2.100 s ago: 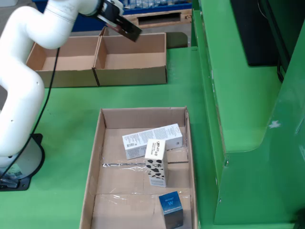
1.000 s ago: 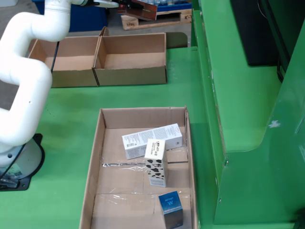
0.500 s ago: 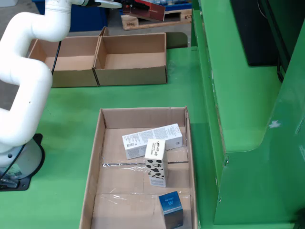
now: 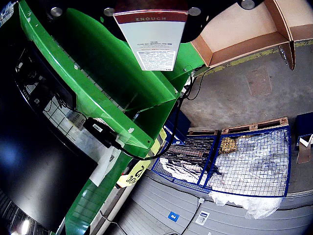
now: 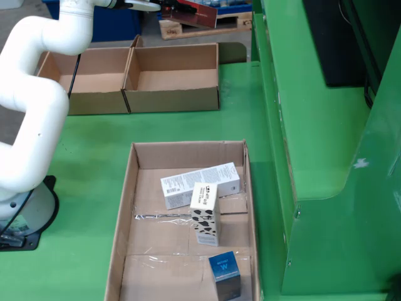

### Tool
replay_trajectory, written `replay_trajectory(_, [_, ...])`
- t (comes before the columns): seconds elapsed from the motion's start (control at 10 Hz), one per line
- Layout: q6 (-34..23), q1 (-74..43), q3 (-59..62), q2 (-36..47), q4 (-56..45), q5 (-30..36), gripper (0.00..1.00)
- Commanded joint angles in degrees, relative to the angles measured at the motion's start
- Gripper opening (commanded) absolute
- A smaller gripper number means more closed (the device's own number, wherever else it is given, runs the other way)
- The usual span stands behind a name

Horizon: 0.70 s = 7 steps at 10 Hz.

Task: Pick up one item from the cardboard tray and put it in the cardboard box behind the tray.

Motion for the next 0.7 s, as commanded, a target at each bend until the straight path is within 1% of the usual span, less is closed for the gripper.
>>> replay_trajectory(0.0, [0.0, 0.4, 1.6, 1.7, 0.9, -0.8, 0.00])
replay_trajectory(0.4, [-0.1, 0.4, 1.6, 1.7, 0.9, -0.8, 0.00])
replay_trajectory(0.5, [-0.1, -1.0, 1.6, -0.1, 0.9, -0.8, 0.00])
replay_trajectory(0.6, [-0.1, -1.0, 1.6, -0.1, 0.9, -0.8, 0.00])
